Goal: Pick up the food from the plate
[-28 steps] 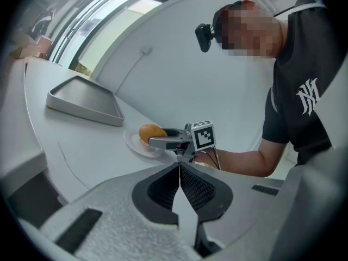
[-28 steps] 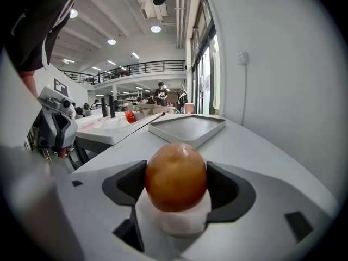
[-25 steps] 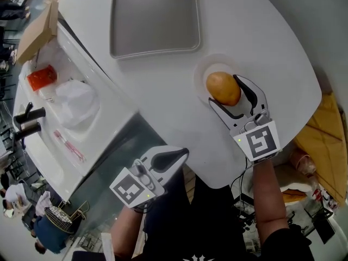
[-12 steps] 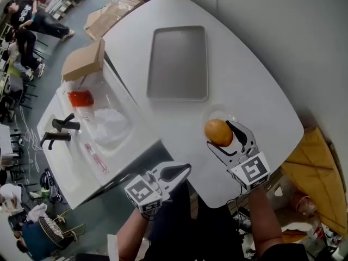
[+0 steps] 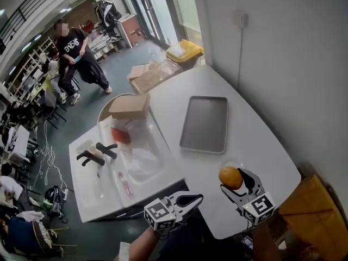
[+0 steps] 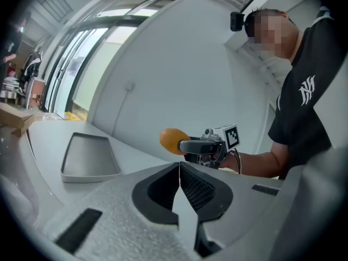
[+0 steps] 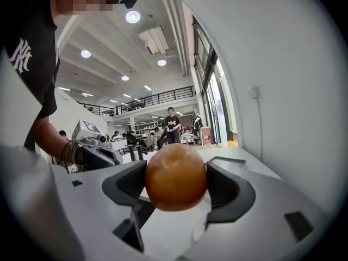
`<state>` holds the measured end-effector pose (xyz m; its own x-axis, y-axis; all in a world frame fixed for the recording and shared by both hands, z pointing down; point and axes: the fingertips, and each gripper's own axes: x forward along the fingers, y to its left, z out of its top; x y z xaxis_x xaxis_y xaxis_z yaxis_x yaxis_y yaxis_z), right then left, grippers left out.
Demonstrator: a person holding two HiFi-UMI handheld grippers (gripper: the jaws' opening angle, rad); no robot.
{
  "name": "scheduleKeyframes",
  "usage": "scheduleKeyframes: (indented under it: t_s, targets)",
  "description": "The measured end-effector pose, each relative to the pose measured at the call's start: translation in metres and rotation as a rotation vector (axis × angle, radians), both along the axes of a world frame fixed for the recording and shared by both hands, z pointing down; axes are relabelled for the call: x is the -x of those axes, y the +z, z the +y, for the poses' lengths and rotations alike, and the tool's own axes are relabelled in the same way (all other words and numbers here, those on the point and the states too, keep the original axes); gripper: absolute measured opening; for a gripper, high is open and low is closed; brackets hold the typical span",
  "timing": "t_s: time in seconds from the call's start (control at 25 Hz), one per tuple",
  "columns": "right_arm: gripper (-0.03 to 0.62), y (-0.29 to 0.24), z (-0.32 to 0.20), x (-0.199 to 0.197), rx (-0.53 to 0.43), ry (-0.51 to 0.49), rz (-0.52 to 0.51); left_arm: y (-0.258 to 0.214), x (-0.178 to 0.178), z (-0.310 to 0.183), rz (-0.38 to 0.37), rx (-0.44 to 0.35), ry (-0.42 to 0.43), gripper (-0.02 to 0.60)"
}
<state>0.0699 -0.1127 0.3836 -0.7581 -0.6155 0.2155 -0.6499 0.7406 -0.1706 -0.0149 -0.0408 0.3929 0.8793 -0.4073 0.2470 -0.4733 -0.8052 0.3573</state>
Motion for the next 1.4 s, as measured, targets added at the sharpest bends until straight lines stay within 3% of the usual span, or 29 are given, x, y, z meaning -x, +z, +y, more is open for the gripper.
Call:
scheduleKeyframes:
  t_s: [0.28,0.56,1.04,1.4]
  targets:
    - [0.339,-0.032,0.043,-0.005,-0.033,0.046,-0.032,-0.039,-0.007,0.020,0.028,-0.094,0.086,0.008]
    - [0.339,-0.054,0.082,0.005,-0.057,0.104,-0.068,-0.065,0.015,0.044,0.058,-0.162,0.158,0.008]
    - [0.339,-0.093,0.167,0.038,-0.082,0.136,-0.051,-0.069,0.048,0.122,0.116,-0.115,0.244,0.008]
    - [0.339,-0.087,0.220,0.060,-0.074,0.133,-0.066,-0.068,0.055,0.159,0.109,-0.142,0.302,0.008]
